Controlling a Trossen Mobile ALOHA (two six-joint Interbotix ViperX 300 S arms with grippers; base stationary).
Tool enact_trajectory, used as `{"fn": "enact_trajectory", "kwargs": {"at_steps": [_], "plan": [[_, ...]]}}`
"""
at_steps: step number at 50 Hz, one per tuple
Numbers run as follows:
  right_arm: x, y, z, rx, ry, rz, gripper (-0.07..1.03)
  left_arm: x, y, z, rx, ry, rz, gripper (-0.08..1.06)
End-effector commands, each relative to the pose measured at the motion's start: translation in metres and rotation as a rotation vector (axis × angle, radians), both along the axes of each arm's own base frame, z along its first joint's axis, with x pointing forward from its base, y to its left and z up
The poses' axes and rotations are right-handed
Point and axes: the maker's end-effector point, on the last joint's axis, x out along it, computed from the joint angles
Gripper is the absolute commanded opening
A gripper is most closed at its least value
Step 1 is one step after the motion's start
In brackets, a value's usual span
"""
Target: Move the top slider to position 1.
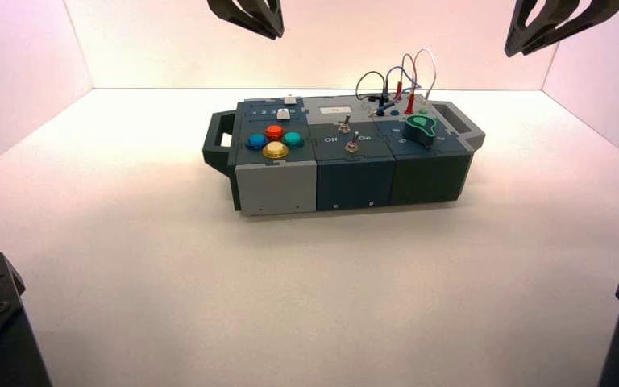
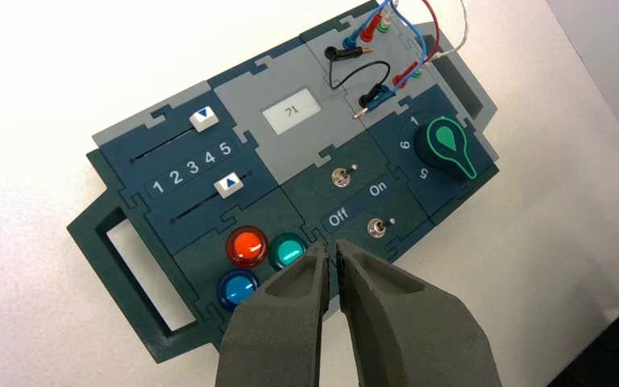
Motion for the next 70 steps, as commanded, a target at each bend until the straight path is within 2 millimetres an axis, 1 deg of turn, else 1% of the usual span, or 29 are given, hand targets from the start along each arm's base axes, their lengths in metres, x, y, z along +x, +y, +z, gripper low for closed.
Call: {"fn": "enact_trajectory", "kwargs": {"at_steps": [1, 14, 19, 22, 25, 34, 36, 43, 51, 59, 60, 66, 70], "plan": [[0.005, 0.002, 0.010, 0.009, -0.029, 0.001, 0.27, 0.008, -0.001, 0.019, -0.031, -0.045, 0.013, 0.07], [0.003, 0.001, 0.008, 0.004, -0.017, 0.003, 0.27, 0.009, -0.001, 0.018, -0.034, -0.044, 0.018, 0.07], [0.002, 0.001, 0.008, 0.003, -0.012, 0.005, 0.27, 0.016, -0.004, 0.017, -0.029, -0.058, 0.016, 0.04], [0.001, 0.002, 0.007, 0.004, -0.012, 0.006, 0.27, 0.023, -0.008, 0.013, -0.021, -0.058, 0.013, -0.01], [0.002, 0.002, 0.009, 0.006, -0.014, 0.006, 0.27, 0.030, -0.013, 0.010, -0.014, -0.055, 0.009, -0.03], [0.003, 0.002, 0.011, 0.007, -0.019, 0.006, 0.27, 0.056, -0.030, -0.009, 0.009, -0.030, 0.006, -0.03], [0.003, 0.002, 0.012, 0.007, -0.019, 0.007, 0.27, 0.062, -0.034, -0.015, 0.015, -0.022, 0.007, -0.03], [0.002, 0.003, 0.012, 0.009, -0.017, 0.006, 0.27, 0.082, -0.040, -0.031, 0.026, -0.004, 0.023, -0.03], [0.002, 0.002, 0.012, 0.010, -0.016, 0.004, 0.27, 0.108, -0.037, -0.048, 0.033, 0.021, 0.068, -0.03], [-0.001, 0.002, 0.010, 0.008, -0.006, 0.004, 0.27, 0.124, -0.029, -0.059, 0.040, 0.034, 0.099, -0.03], [-0.001, 0.001, 0.010, 0.008, -0.004, 0.001, 0.27, 0.130, -0.029, -0.064, 0.049, 0.045, 0.098, -0.03], [0.000, 0.002, 0.013, 0.010, -0.012, 0.001, 0.28, 0.135, -0.033, -0.072, 0.061, 0.069, 0.085, -0.03], [0.000, 0.002, 0.013, 0.010, -0.013, 0.003, 0.28, 0.136, -0.039, -0.079, 0.067, 0.090, 0.073, -0.03]]}}
